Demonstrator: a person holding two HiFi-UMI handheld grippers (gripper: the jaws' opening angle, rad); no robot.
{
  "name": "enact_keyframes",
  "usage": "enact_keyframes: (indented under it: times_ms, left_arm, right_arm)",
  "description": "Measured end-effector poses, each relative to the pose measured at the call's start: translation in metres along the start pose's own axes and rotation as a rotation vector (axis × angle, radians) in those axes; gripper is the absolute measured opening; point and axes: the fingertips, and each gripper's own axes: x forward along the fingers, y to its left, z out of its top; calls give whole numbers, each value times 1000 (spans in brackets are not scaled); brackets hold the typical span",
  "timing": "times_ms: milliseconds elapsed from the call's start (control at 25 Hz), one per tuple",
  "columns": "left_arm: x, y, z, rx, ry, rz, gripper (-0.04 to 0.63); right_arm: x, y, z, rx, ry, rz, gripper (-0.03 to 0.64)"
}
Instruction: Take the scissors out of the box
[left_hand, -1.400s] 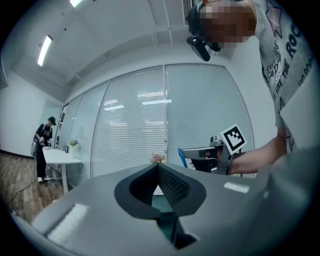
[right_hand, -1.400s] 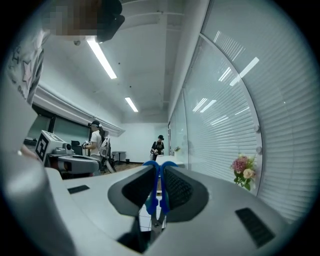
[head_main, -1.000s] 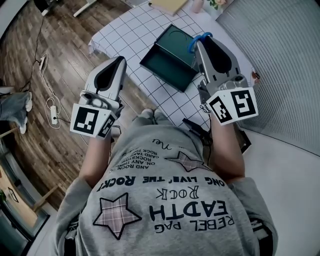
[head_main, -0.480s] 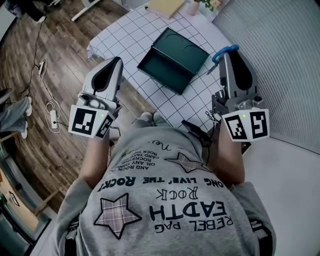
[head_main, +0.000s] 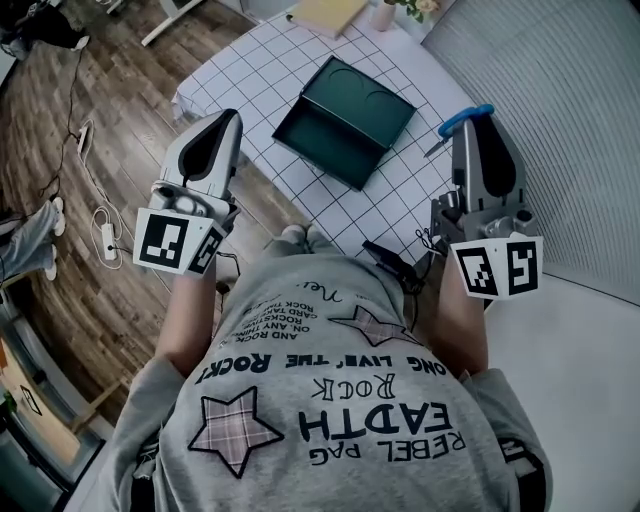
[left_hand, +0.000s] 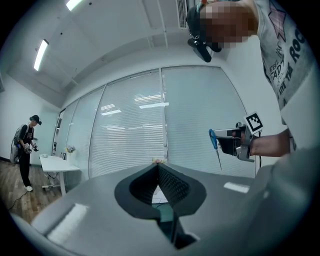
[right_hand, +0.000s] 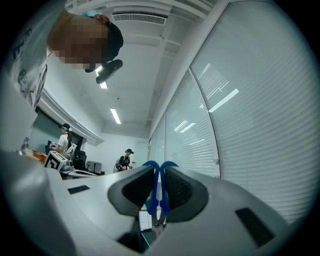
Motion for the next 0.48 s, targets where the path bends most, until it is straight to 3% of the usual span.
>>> enact_keyframes:
  times_ms: [480]
  left_arm:
    - [3,1,-2,2,4,6,5]
  right_arm:
    - [-4,0,-1,-5,1,-3,78]
